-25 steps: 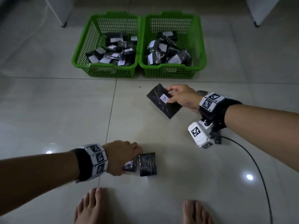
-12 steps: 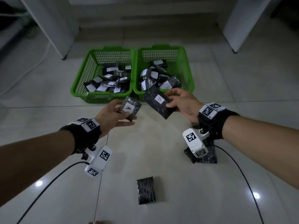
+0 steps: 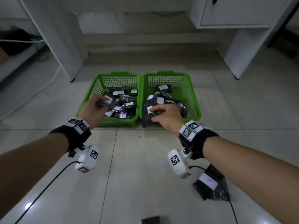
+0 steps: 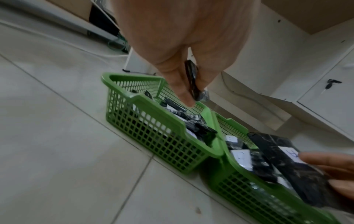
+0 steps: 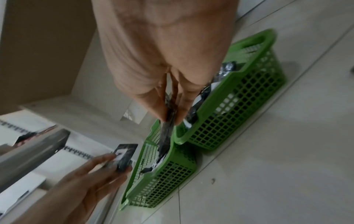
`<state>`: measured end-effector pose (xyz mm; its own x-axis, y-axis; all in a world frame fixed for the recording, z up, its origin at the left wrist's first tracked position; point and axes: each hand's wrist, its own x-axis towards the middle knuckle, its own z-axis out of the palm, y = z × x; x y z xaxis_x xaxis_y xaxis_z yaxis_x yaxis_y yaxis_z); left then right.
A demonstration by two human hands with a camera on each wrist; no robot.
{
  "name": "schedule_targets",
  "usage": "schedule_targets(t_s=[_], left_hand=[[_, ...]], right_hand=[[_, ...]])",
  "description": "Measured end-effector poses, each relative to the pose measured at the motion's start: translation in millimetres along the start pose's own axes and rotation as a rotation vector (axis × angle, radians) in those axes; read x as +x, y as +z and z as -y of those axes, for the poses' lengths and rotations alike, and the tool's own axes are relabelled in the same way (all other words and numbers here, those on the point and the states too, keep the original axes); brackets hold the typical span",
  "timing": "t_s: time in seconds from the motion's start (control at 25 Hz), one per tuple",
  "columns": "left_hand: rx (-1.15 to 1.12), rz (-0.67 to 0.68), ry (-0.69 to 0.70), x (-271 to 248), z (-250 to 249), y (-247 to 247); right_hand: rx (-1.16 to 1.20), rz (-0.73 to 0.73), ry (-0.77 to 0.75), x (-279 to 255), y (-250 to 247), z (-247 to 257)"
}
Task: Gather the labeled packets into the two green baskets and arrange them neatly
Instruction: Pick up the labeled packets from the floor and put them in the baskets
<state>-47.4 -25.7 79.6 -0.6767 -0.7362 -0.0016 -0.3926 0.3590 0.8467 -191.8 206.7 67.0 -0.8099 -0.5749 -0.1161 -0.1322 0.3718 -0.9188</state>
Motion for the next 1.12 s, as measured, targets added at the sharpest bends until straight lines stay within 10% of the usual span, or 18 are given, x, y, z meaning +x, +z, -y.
schedule_targets(t_s=[0.48, 0.72, 0.96, 1.12], left_hand=[[0.878, 0.184, -0.017, 76, 70, -6], [0.856, 0.177, 0.062, 77, 87, 5], [0.706, -0.084, 0.494, 22, 40, 28], [0.591, 0.137, 0.819, -34, -15, 82]], right_hand=[[-0.590, 0.084, -0.397, 111, 134, 20], [-0.926, 0.043, -0.426, 114, 139, 4], [-0.789, -0.144, -0.712, 51, 67, -9], [-0.950, -0.054, -0.714, -10, -24, -45]])
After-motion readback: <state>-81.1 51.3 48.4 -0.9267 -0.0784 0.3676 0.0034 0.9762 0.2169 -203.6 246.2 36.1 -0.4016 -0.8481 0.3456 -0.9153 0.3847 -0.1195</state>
